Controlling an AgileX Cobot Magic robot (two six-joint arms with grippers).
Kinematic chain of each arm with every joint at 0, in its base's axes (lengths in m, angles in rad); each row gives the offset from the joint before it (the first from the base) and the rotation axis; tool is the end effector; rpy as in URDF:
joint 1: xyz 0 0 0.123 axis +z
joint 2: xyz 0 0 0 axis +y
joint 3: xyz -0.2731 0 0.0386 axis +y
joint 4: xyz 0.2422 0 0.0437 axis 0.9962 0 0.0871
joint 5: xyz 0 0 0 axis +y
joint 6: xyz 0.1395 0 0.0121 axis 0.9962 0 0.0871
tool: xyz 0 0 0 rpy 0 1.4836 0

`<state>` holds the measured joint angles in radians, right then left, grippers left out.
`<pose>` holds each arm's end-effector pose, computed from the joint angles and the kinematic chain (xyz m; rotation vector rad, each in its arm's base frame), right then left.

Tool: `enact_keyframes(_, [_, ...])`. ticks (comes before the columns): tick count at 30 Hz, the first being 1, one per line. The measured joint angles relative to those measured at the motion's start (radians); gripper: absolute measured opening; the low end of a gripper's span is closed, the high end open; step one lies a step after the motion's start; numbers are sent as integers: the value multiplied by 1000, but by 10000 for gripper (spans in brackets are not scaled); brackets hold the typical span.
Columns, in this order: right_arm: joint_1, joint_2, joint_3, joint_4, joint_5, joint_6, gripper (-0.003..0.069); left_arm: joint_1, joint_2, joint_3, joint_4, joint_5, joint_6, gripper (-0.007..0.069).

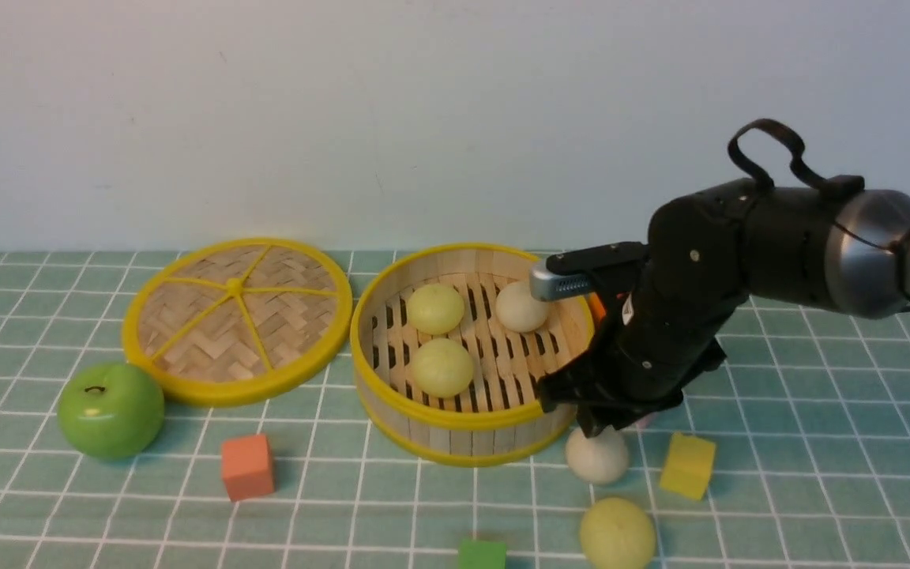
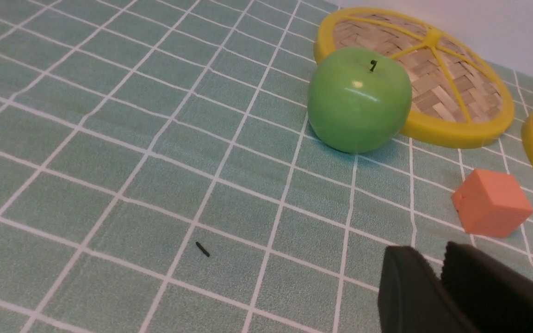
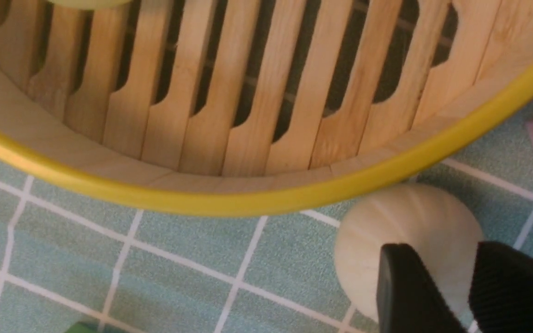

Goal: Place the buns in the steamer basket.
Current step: Use the right arm to grab a steamed stuffed bun

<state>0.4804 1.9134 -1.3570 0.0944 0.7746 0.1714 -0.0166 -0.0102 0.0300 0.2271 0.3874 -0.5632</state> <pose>0.3522 0.1939 0.1442 -0.3582 2.8230 0.2543 0.1025 0.0102 0.1549 -0.3724 1.8471 -0.1730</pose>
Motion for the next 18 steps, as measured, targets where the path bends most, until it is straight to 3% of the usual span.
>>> enact_keyframes(13, [0,53,-4,0,1,6,221,0,0,0,0,0,0,141])
enact_keyframes(18, [0,53,-5,1,27,6,65,0,0,0,0,0,0,146])
